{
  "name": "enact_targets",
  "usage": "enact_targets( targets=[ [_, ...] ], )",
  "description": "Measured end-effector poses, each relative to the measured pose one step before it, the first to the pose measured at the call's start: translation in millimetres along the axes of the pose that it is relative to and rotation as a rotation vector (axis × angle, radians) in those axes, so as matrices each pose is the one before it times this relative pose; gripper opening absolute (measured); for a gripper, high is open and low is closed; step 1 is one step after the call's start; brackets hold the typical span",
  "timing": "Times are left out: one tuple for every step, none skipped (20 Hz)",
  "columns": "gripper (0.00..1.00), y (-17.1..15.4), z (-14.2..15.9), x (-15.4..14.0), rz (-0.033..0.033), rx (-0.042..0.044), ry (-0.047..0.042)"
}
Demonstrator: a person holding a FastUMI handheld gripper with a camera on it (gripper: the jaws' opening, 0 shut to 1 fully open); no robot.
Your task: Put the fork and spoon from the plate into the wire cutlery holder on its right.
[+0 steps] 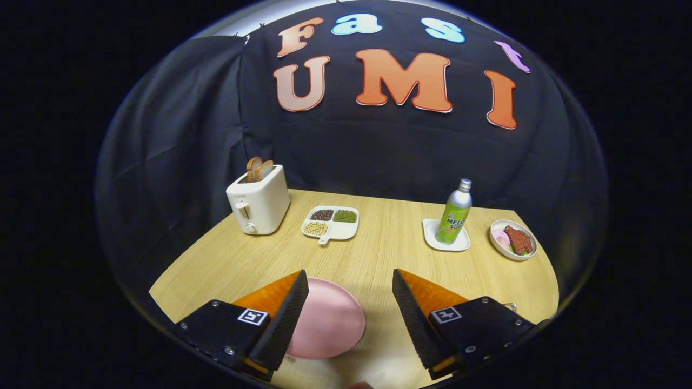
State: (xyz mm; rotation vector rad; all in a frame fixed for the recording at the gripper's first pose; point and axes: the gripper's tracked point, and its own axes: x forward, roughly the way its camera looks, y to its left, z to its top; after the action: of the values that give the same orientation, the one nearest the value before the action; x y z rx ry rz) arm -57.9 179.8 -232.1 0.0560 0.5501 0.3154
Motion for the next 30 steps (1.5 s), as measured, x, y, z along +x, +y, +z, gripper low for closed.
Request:
enact_targets(
  targets=[
    [0.94, 7.79, -5.58, 1.75, 0.00776, -0.00052, 0.01425],
    [0.94, 8.20, -6.73, 4.86, 0.00873, -0.00589, 0.02074],
    [0.94, 9.14, -11.98, 6.39, 0.01093, -0.01315, 0.03355],
    [0.94, 8.22, -14.44, 6.12, 0.00993, -0.02110, 0.04809],
    [0.94, 6.08, -11.43, 6.72, 0.00158, -0.01777, 0.03735],
    [0.95, 8.20, -7.07, 5.42, 0.00615, -0.01207, 0.02708],
    [0.96, 6.07, -7.07, 4.74, 0.00463, -0.00908, 0.02448],
    [0.95, 4.12, -6.09, 3.42, 0.00183, -0.01045, 0.02475],
    [0.96, 3.47, -5.59, 4.63, -0.00074, -0.01236, 0.02323],
    [0.96, 2.63, -7.61, 4.74, 0.00028, -0.01308, 0.02907],
    [0.95, 5.11, -8.36, 4.56, 0.01185, -0.01167, 0.04101],
    [0.95, 5.55, -10.08, 3.09, 0.01635, -0.01457, 0.04363],
    [0.95, 4.15, -7.29, 4.78, 0.01038, -0.02059, 0.02955],
    [0.95, 1.59, -6.12, 3.18, 0.00146, -0.02197, 0.03193],
    [0.95, 2.73, -6.11, 3.36, -0.00189, -0.01677, 0.02620],
    [0.91, 1.80, -4.51, 3.17, -0.00165, -0.01233, 0.02414],
    [0.88, 0.13, -5.48, 3.25, -0.00790, -0.01269, 0.02927],
    [0.84, -1.76, -3.78, 1.51, -0.01240, -0.01408, 0.02177],
    [0.83, 0.50, -1.78, 0.79, -0.00245, -0.00979, 0.01204],
    [0.79, -0.74, -3.45, 0.96, -0.00385, -0.00373, 0.01846],
    [0.75, 0.10, -2.91, 1.83, 0.00123, 0.00190, 0.01899],
    [0.65, 1.03, -2.84, 0.76, 0.00664, 0.00378, 0.02108],
    [0.55, 2.47, -3.35, 1.07, 0.01249, 0.00297, 0.02122],
    [0.45, 2.63, 1.17, -0.85, 0.01720, 0.00175, 0.00442],
    [0.41, 1.73, -4.01, -0.23, 0.01496, -0.00691, 0.01769],
    [0.32, 2.35, 0.62, -1.10, 0.00966, -0.00673, 0.00150],
    [0.28, 1.64, 0.13, 1.50, 0.00602, -0.00736, 0.00157],
    [0.16, -0.21, 0.40, 0.93, -0.00285, 0.00006, -0.00143],
    [0.12, -0.39, -0.40, -1.10, 0.00075, -0.00231, 0.00127],
    [0.09, -0.61, -0.01, -0.64, -0.00199, -0.00111, 0.00091]
  ],
)
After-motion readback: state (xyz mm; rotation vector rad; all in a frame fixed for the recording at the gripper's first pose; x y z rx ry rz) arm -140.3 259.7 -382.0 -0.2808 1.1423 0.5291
